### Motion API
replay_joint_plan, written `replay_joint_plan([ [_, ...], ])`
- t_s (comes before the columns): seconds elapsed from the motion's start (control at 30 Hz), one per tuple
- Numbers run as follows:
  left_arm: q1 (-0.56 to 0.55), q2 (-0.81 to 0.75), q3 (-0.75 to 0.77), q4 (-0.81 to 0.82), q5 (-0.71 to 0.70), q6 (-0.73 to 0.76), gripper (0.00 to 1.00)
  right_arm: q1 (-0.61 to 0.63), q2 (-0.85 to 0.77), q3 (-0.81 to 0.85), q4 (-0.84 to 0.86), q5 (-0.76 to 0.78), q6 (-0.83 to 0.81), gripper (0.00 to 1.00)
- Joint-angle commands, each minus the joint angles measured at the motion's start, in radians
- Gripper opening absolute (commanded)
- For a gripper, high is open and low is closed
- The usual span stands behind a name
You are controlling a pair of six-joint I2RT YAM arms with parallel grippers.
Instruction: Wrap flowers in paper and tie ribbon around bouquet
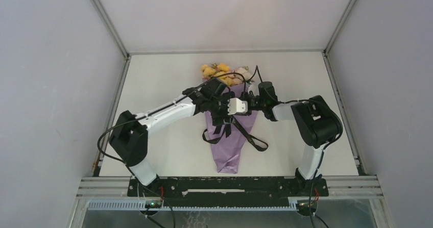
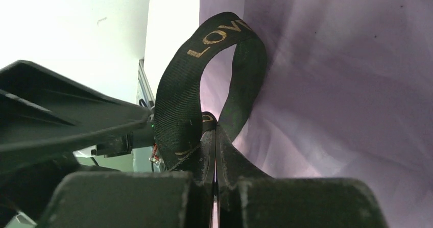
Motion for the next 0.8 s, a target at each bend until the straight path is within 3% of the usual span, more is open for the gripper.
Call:
replay_joint_plan([
  [0.0, -0.015, 0.027, -0.015, 0.166, 0.019, 0.082, 0.86, 0.007, 0.002, 0.028, 0.052, -0.007, 0.016, 0.00],
  [0.17, -0.027, 0.095, -0.010, 0.211, -0.061, 0.076, 0.84, 0.010, -0.003, 0.029, 0.058, -0.008, 0.027, 0.00],
  [0.47, -0.026, 0.137, 0.008, 0.137, -0.108, 0.092, 0.61, 0.001, -0.024, 0.029, 0.040, -0.003, 0.041, 0.00],
  [0.63, -0.026, 0.130, 0.026, 0.113, -0.090, 0.063, 0.26, 0.004, -0.024, 0.029, 0.037, -0.001, 0.045, 0.00],
  [0.77, -0.026, 0.103, 0.032, 0.076, -0.052, 0.045, 0.01, -0.001, -0.043, 0.029, 0.000, 0.010, 0.023, 0.10],
])
